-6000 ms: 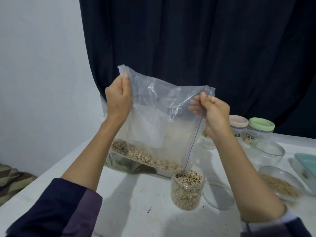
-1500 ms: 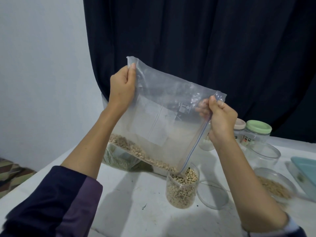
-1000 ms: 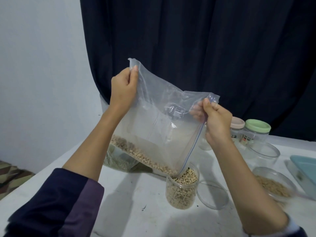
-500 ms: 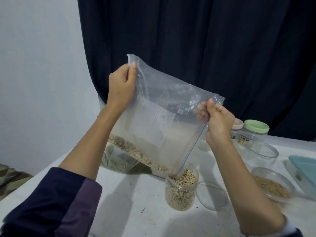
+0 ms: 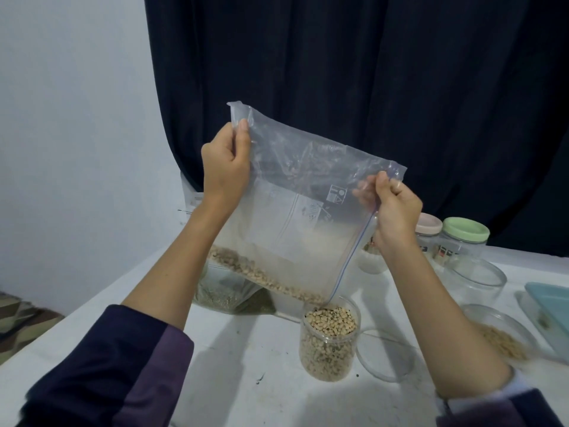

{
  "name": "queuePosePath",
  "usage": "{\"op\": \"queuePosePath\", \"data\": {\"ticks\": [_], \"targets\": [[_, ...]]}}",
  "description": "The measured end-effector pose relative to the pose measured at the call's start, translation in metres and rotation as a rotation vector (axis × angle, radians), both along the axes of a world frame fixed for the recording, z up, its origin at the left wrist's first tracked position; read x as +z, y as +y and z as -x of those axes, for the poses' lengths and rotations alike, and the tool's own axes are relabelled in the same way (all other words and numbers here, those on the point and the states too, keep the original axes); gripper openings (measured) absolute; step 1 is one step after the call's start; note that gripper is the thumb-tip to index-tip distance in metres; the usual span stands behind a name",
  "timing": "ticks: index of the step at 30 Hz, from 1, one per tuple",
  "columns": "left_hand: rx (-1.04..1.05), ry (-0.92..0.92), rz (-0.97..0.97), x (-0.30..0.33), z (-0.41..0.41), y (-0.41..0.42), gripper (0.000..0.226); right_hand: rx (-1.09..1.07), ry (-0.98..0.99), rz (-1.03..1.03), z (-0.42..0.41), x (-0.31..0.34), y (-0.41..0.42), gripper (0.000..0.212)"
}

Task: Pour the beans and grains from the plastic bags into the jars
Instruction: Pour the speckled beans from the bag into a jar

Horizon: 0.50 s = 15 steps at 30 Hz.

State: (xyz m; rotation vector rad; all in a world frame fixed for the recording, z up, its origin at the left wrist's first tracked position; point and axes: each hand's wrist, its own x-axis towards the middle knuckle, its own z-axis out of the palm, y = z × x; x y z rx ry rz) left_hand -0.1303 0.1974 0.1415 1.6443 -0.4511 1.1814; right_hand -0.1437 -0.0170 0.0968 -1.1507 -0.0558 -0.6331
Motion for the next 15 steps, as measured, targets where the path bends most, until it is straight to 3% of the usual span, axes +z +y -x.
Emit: {"op": "queuePosePath", "data": {"ticks": [15], "targets": [[-0.015,0.027,0.026,0.004,-0.002,-0.007,0.045,-0.026,0.058,0.063,0.018,0.011,-0.013,0.024]]}}
